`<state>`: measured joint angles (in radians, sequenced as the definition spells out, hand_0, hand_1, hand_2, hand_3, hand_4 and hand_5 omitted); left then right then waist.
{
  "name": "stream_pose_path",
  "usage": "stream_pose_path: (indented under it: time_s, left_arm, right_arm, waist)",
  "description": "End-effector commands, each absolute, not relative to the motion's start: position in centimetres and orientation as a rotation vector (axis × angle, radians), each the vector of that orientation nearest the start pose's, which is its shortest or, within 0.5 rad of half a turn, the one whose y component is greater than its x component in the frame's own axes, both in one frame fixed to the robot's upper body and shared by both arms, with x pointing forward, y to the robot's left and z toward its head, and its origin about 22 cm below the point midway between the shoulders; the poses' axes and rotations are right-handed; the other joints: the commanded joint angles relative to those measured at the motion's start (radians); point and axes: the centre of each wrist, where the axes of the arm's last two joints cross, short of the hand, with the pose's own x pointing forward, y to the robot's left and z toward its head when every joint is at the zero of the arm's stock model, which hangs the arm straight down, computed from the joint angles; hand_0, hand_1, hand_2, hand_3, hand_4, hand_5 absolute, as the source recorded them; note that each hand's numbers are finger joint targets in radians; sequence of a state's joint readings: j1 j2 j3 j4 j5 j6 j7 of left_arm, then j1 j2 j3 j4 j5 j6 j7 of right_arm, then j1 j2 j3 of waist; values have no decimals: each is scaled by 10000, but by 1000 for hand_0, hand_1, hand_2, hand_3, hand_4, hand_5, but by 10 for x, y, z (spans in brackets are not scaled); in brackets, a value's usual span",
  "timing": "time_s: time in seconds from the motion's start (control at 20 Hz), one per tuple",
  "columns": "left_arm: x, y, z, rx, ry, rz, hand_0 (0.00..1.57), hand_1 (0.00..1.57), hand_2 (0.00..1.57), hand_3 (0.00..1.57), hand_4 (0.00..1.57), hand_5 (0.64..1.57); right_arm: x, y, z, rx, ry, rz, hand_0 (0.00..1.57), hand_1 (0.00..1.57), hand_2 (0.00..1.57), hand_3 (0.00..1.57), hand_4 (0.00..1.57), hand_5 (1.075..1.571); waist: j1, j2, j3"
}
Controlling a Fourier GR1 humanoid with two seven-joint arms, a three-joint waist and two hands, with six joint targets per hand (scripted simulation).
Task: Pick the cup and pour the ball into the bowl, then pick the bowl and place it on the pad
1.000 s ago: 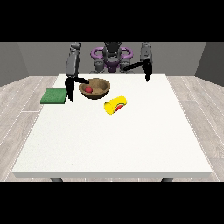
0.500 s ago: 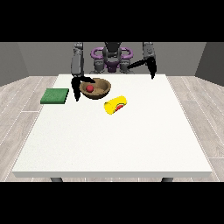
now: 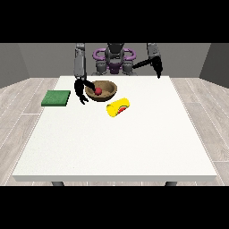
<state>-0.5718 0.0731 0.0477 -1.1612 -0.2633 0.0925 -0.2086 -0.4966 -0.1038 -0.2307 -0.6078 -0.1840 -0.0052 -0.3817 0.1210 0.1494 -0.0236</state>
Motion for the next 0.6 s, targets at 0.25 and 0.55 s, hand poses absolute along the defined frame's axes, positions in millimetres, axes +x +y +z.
stream_pose_path:
  time_s: [0.25, 0.55]
  left_arm:
    - [365, 212, 50, 2310, -18481, -3022, 0, 0, 0, 0, 0, 1570]
    - [366, 250, 44, 2765, -17889, -2412, 0, 0, 0, 0, 0, 1570]
  right_arm:
    - [320, -246, -97, -1546, -12100, -1077, 1571, 1571, 1571, 1571, 1025, 1554]
    - [351, -248, -57, -1547, -11643, -410, 1571, 1571, 1571, 1571, 1030, 1558]
  waist:
    - [-203, -565, 229]
    - [-906, -1197, 235]
